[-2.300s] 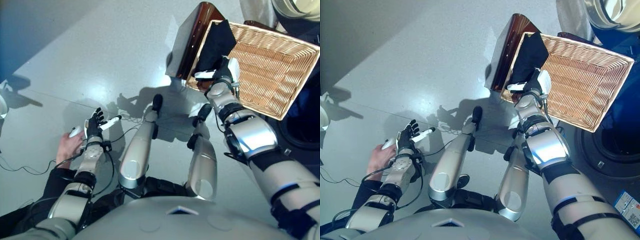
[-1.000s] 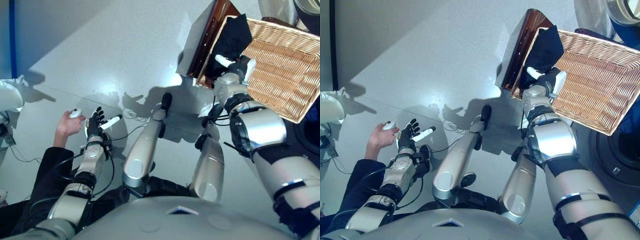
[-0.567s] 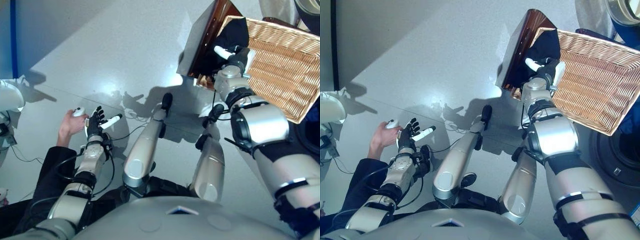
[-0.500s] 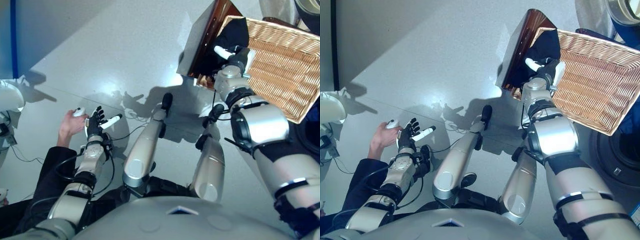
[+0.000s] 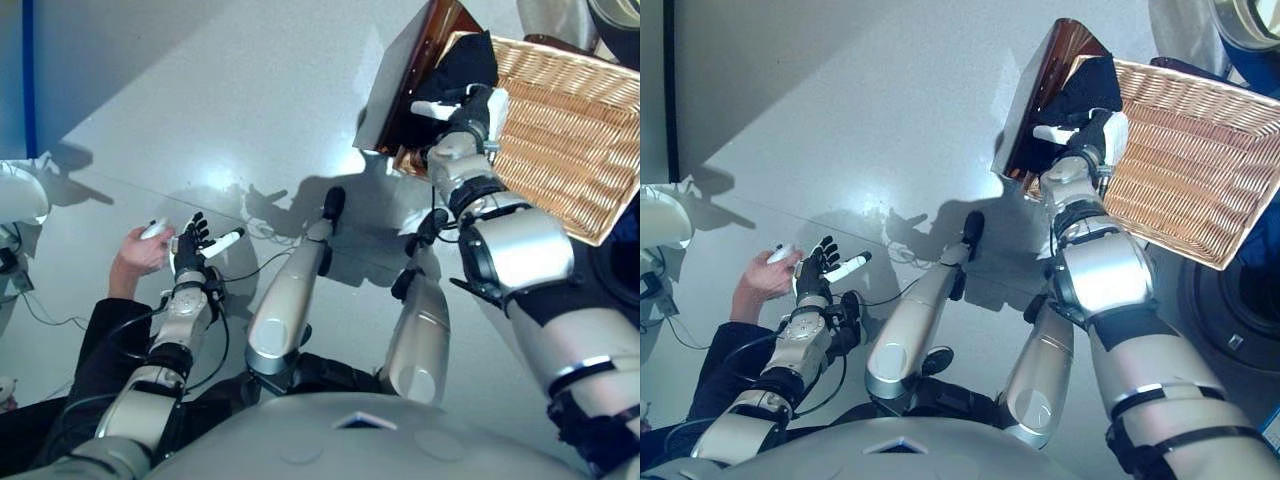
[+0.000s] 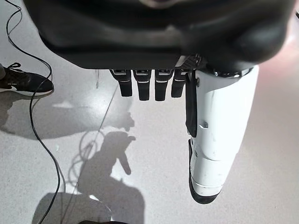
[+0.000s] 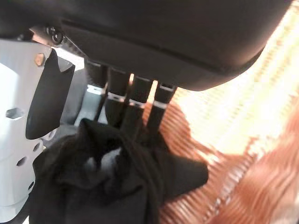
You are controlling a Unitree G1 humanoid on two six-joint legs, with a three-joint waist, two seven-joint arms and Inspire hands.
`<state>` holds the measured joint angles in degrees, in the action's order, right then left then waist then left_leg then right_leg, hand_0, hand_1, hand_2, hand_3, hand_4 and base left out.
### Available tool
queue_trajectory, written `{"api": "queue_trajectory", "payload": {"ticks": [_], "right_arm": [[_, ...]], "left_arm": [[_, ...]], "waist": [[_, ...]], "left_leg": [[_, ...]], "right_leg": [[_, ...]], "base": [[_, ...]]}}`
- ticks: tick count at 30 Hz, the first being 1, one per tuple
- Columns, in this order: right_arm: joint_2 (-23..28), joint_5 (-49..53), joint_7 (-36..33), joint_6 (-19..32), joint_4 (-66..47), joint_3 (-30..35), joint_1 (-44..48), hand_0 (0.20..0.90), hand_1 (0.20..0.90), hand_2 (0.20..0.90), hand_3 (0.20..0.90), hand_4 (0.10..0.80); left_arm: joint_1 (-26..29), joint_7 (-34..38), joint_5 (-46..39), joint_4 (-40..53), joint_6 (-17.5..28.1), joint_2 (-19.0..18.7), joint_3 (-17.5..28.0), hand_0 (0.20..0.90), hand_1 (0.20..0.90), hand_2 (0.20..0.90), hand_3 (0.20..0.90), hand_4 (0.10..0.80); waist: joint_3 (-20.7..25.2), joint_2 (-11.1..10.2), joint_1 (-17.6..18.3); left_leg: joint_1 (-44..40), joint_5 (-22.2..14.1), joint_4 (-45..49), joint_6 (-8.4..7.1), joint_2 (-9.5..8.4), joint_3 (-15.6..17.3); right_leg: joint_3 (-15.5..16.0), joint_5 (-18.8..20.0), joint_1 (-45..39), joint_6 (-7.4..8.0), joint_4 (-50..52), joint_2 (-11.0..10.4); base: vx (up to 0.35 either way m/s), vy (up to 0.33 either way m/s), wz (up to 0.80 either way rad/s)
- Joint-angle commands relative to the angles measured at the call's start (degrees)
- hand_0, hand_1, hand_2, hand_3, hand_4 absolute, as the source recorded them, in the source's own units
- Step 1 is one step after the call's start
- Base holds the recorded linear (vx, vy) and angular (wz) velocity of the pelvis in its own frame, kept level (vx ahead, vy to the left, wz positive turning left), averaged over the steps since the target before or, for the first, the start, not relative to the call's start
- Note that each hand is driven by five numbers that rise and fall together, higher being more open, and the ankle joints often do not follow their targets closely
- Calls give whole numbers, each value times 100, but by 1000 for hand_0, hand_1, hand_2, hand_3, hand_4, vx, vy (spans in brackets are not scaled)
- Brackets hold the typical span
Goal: Pick up the clothes and place them into the washing machine
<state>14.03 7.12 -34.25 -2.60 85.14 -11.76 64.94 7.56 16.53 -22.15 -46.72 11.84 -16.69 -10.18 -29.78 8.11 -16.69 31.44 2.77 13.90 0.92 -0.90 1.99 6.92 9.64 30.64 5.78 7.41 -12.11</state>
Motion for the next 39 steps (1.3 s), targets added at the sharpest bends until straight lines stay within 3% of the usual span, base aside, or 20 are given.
{"api": "queue_trajectory", "payload": {"ticks": [1,14,23,27,30,39], "right_arm": [[-171,-447,-287,129,-224,-198,207,900,900,900,900,800],[-254,-648,-257,74,-272,-238,203,900,900,900,900,800],[-278,-931,-194,40,-335,-438,160,900,900,900,900,800],[-234,-1060,-482,-4,-385,-393,120,900,900,900,900,800],[-237,-1066,-1096,19,-531,-155,18,900,900,900,900,800],[-385,-869,-1369,188,-829,99,-55,900,900,900,900,800]], "left_arm": [[-319,319,43,113,282,-504,-119,900,900,900,900,800],[-265,357,82,68,239,-548,-87,900,900,900,900,800],[-400,324,125,110,248,-556,-60,900,900,900,900,800],[-429,334,117,140,250,-593,-53,900,900,900,900,800],[-482,392,124,274,297,-578,-108,900,900,900,900,800],[-411,487,129,222,308,-497,-188,900,900,900,900,800]], "waist": [[96,354,-165],[2,313,-71],[52,315,-89],[72,329,-73],[47,331,-64],[34,331,-53]], "left_leg": [[267,163,-154,-180,-176,117],[719,-305,919,-114,-157,218],[804,-314,968,-107,-153,238],[846,-323,984,-107,-166,242],[822,-272,861,-105,-159,248],[748,-222,717,-97,-187,220]], "right_leg": [[-165,-859,93,130,1137,-88],[-323,-1215,478,23,1972,-54],[-357,-1225,596,13,2051,-34],[-338,-1234,614,20,2073,-56],[-323,-1154,577,50,1923,-61],[-312,-1115,481,72,1803,-74]], "base": [[0,0,0],[-10,8,-4],[0,3,0],[3,14,-6],[0,3,-1],[9,4,4]]}}
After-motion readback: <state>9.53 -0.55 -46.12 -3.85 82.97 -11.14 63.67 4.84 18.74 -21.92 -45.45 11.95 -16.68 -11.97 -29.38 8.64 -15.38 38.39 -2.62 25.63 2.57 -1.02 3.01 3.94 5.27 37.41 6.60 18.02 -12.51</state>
